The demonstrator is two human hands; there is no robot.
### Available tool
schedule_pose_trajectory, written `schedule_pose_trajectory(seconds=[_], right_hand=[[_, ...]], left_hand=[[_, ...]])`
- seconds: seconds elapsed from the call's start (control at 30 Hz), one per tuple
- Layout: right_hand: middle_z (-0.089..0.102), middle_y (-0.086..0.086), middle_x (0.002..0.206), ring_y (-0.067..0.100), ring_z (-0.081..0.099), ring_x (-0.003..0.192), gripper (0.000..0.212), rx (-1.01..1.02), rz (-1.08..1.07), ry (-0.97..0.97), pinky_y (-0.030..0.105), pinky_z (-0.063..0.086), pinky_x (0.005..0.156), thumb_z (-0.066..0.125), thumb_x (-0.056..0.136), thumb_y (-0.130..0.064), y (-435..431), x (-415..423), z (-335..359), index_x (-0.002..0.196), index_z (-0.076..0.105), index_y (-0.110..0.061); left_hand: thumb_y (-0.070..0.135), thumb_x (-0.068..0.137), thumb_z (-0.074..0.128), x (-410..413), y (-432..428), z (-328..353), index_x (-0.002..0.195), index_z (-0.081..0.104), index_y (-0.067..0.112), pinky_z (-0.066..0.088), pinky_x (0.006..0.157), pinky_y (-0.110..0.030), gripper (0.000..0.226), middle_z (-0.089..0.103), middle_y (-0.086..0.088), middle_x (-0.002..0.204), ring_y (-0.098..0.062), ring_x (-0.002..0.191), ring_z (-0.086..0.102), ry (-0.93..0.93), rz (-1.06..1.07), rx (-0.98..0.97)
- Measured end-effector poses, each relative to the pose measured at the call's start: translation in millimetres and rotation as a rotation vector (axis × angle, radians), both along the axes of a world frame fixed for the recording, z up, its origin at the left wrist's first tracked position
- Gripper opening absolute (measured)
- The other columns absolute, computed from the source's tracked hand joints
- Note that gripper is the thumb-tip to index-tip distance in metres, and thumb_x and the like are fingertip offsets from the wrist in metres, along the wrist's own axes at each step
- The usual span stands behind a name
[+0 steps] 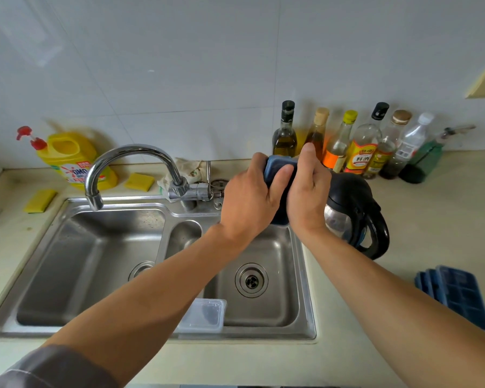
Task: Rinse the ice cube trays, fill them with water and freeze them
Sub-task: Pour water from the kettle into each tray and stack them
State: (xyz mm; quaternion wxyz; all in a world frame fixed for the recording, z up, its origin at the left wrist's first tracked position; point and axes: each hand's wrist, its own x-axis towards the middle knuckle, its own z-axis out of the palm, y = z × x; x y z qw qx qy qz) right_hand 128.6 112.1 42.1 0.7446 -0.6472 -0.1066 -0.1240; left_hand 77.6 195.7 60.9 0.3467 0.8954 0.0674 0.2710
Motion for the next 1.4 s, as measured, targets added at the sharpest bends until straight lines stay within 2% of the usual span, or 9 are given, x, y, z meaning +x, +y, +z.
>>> schedule_pose_trajectory(seconds=[0.17, 0.27, 0.4, 0.53, 0.63, 0.73, 0.87, 1.17, 1.4], right_hand=[[0.042, 0.018, 0.06, 0.023, 0.044, 0.061, 0.057, 0.028, -0.002, 0.012, 0.035, 0.038, 0.059, 0.039, 0.098, -0.05, 5, 3, 3, 0.065, 0.041, -0.004], [0.047, 0.01, 0.059, 0.022, 0.048, 0.06, 0.053, 0.008, 0.011, 0.034, 0.032, 0.041, 0.06, 0.039, 0.1, -0.05, 3, 2, -9, 0.064, 0.044, -0.011], [0.071, 0.009, 0.08, 0.02, 0.068, 0.08, 0.065, -0.096, 0.1, 0.305, 0.031, 0.053, 0.075, 0.035, 0.099, -0.062, -2, -8, -46, 0.087, 0.066, -0.006], [0.075, -0.002, 0.089, 0.002, 0.07, 0.08, 0.056, -0.286, 0.297, 0.445, 0.015, 0.053, 0.064, 0.038, 0.099, -0.065, -7, -6, -63, 0.098, 0.07, -0.02], [0.074, 0.008, 0.103, 0.014, 0.072, 0.089, 0.048, -0.427, 0.524, 0.556, 0.027, 0.059, 0.07, 0.051, 0.097, -0.062, -15, -12, -76, 0.11, 0.065, -0.018], [0.074, 0.008, 0.104, 0.019, 0.072, 0.079, 0.023, -0.407, 0.657, 0.662, 0.034, 0.059, 0.072, 0.06, 0.101, -0.037, -18, -19, -84, 0.112, 0.065, -0.017], [0.074, 0.013, 0.101, 0.018, 0.071, 0.073, 0.01, -0.389, 0.612, 0.688, 0.032, 0.057, 0.068, 0.062, 0.1, -0.018, -13, -25, -94, 0.107, 0.066, -0.012], [0.071, 0.008, 0.088, 0.011, 0.067, 0.067, 0.011, -0.466, 0.602, 0.746, 0.027, 0.056, 0.066, 0.063, 0.099, -0.018, -22, -32, -106, 0.107, 0.067, -0.01], [0.068, 0.011, 0.084, 0.014, 0.065, 0.066, 0.013, -0.445, 0.552, 0.777, 0.029, 0.054, 0.065, 0.062, 0.1, -0.015, -17, -34, -109, 0.106, 0.068, -0.005]], left_hand=[[0.063, 0.095, 0.039, 4, 5, 1, 0.104, 0.055, 0.007, 0.054, 0.058, -0.04, 0.059, 0.067, -0.003, 0.073, -0.023, 0.061, 0.065, -0.022, -0.002, 0.033], [0.056, 0.099, 0.046, 3, 7, -10, 0.103, 0.055, 0.008, 0.054, 0.06, -0.043, 0.049, 0.066, -0.004, 0.072, -0.025, 0.061, 0.064, 0.009, -0.008, 0.027], [0.058, 0.1, 0.044, 2, 11, -42, 0.098, 0.053, 0.014, 0.054, 0.067, -0.042, 0.044, 0.068, -0.005, 0.079, -0.027, 0.071, 0.065, 0.243, 0.025, 0.029], [0.059, 0.101, 0.04, 6, 28, -70, 0.104, 0.057, 0.015, 0.058, 0.073, -0.042, 0.047, 0.069, -0.004, 0.091, -0.022, 0.081, 0.067, 0.386, 0.1, -0.143], [0.058, 0.102, 0.041, 7, 44, -91, 0.102, 0.059, 0.017, 0.054, 0.07, -0.037, 0.045, 0.067, 0.0, 0.092, -0.02, 0.084, 0.066, 0.401, 0.18, -0.328], [0.058, 0.102, 0.041, 9, 52, -108, 0.092, 0.059, 0.021, 0.049, 0.067, -0.033, 0.043, 0.066, 0.003, 0.088, -0.016, 0.082, 0.064, 0.446, 0.218, -0.481], [0.06, 0.1, 0.042, 11, 57, -126, 0.096, 0.061, 0.022, 0.047, 0.067, -0.032, 0.043, 0.067, 0.003, 0.089, -0.015, 0.083, 0.063, 0.53, 0.204, -0.577], [0.063, 0.098, 0.044, 22, 75, -143, 0.1, 0.062, 0.009, 0.056, 0.067, -0.037, 0.058, 0.068, -0.011, 0.092, -0.024, 0.082, 0.066, 0.601, 0.117, -0.641], [0.062, 0.099, 0.044, 23, 77, -146, 0.094, 0.056, 0.011, 0.049, 0.052, -0.028, 0.053, 0.062, -0.006, 0.083, -0.019, 0.072, 0.062, 0.646, 0.086, -0.677]])
